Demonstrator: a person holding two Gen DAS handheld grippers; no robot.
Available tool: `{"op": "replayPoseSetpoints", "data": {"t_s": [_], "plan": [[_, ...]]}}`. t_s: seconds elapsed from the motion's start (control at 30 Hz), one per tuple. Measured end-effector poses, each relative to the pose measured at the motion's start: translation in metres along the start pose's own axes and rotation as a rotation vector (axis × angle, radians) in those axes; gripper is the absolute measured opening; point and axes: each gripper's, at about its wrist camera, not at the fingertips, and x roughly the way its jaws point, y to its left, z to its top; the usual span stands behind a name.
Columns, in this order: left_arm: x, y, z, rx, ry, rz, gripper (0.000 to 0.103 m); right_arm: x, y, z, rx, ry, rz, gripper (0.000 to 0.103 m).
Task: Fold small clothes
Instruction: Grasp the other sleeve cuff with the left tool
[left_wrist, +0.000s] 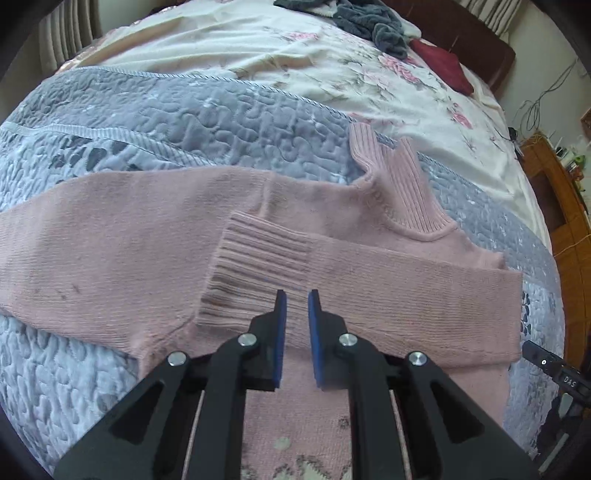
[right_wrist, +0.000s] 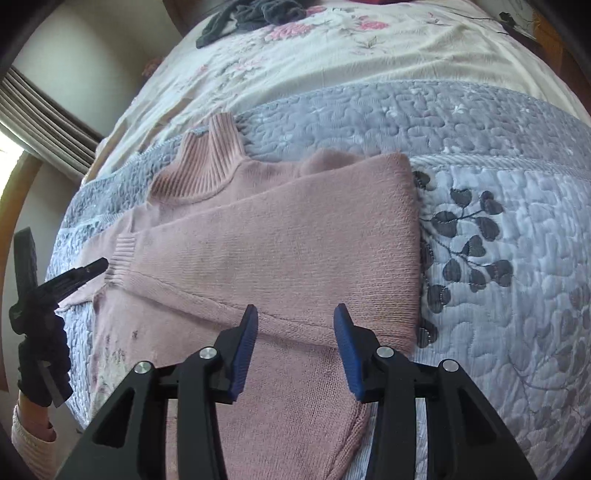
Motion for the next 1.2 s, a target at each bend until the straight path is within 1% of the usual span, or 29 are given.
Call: {"op": "replayPoseSetpoints", "data": {"t_s": [0.1,0.17,0.27,0.37,0.47,0.53,0.57,0.6,0.63,0.7,0.8,0.9,0.93,0.97,1.0,1.03,1.1,1.2], "plan": [[0.029,-0.009,-0.007,0.034,0.059,0.036,0.015,0.030,-0.009,-0.007,0.047,0.059,-0.001,0.043],[0.045,-0.005,-0.012,0.043,0.090,0.052,0.016,0.038,-0.014,-0.011,0.058,0.049,0.014,0.043],[0.052,-0.002,-0.014,0.057,0.076,0.049,0.016,0.041,-0.014,-0.012,0.057,0.038,0.014,0.043],[0.053,-0.004,-0.013,0.064,0.085,0.059,0.016,0.044,-0.013,-0.011,0.054,0.044,0.001,0.043],[0.045,0.001,-0.008,0.018,0.101,0.033,0.016,0.034,-0.009,-0.007,0.086,0.058,-0.008,0.044],[0.025,0.010,-0.008,-0.017,0.075,0.005,0.017,0.017,0.001,-0.009,0.080,0.035,0.023,0.047],[0.012,0.017,-0.011,-0.016,0.050,-0.015,0.023,0.009,0.009,-0.013,0.063,0.023,0.048,0.052],[-0.001,0.025,-0.014,-0.009,0.030,-0.018,0.026,0.004,0.018,-0.017,0.038,0.021,0.065,0.054],[-0.012,0.035,-0.018,-0.008,0.009,-0.010,0.029,0.000,0.029,-0.022,0.009,0.023,0.070,0.056],[-0.031,0.068,-0.028,-0.033,-0.012,0.008,0.029,-0.002,0.050,-0.035,-0.048,0.039,0.078,0.056],[-0.051,0.133,-0.044,-0.132,-0.017,0.055,0.030,0.007,0.078,-0.056,-0.117,0.082,0.102,0.057],[-0.069,0.201,-0.054,-0.227,-0.023,0.135,0.033,0.022,0.101,-0.071,-0.162,0.110,0.101,0.058],[-0.075,0.227,-0.058,-0.281,-0.029,0.133,0.032,0.028,0.107,-0.074,-0.177,0.117,0.088,0.059],[-0.083,0.251,-0.060,-0.336,-0.043,0.097,0.028,0.035,0.112,-0.078,-0.187,0.124,0.080,0.059],[-0.089,0.272,-0.062,-0.392,-0.054,0.062,0.028,0.041,0.116,-0.080,-0.194,0.136,0.078,0.059],[-0.094,0.290,-0.063,-0.438,-0.065,0.070,0.027,0.048,0.119,-0.082,-0.196,0.148,0.078,0.059],[-0.105,0.323,-0.063,-0.519,-0.106,0.058,0.026,0.058,0.121,-0.086,-0.196,0.158,0.065,0.059],[-0.112,0.366,-0.062,-0.634,-0.163,0.044,0.026,0.066,0.121,-0.088,-0.206,0.149,0.062,0.064]]}}
